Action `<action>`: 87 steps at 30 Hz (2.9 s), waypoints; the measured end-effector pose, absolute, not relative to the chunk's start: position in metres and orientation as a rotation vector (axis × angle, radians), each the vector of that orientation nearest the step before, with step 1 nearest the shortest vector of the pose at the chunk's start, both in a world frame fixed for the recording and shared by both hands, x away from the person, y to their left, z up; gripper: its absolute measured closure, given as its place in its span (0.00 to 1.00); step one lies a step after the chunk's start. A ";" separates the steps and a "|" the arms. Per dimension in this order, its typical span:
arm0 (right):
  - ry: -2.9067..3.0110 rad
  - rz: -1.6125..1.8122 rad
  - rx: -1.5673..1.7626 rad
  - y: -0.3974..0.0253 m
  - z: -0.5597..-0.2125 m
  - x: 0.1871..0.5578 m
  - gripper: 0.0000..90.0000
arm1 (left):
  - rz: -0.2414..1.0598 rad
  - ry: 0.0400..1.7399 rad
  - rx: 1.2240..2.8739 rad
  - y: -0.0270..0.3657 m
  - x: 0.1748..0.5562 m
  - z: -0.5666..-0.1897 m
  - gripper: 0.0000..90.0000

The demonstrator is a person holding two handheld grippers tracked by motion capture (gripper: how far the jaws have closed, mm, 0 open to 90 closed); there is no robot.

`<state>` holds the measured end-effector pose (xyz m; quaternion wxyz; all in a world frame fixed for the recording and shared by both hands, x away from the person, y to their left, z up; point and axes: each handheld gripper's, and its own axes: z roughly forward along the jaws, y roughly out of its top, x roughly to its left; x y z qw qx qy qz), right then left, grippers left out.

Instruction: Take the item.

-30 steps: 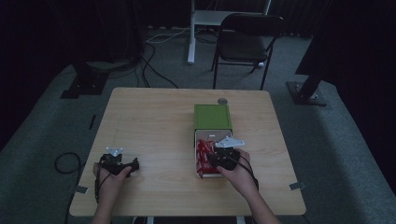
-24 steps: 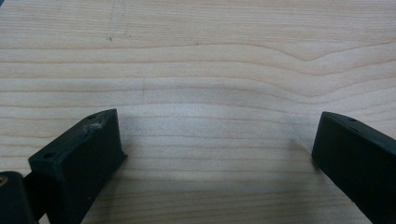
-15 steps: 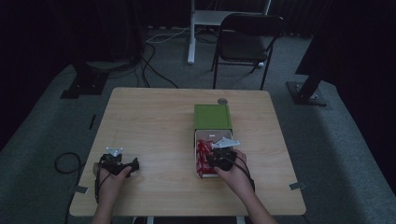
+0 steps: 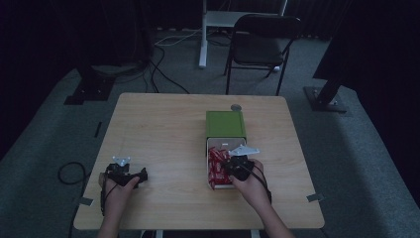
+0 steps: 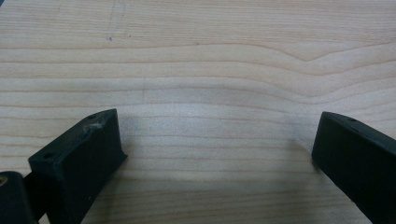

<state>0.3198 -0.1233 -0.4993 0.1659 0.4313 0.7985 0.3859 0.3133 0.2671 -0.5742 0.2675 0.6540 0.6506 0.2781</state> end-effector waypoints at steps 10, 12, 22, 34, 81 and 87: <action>2.242 1.177 1.241 -0.136 -0.482 0.315 0.91 | 0.750 1.756 1.765 0.267 0.313 -0.574 0.03; 2.239 1.194 1.239 -0.138 -0.478 0.313 0.91 | 0.750 1.756 1.765 0.267 0.313 -0.574 0.03; 2.216 1.270 1.216 -0.150 -0.459 0.306 0.91 | 0.751 1.756 1.765 0.267 0.313 -0.574 0.03; 2.141 1.339 1.211 -0.164 -0.440 0.306 0.91 | 0.751 1.756 1.765 0.267 0.313 -0.574 0.03; 1.852 1.254 1.371 -0.254 -0.459 0.317 0.91 | 0.751 1.756 1.765 0.267 0.313 -0.574 0.03; 1.834 1.224 1.387 -0.263 -0.467 0.318 0.91 | 0.750 1.756 1.766 0.267 0.313 -0.574 0.03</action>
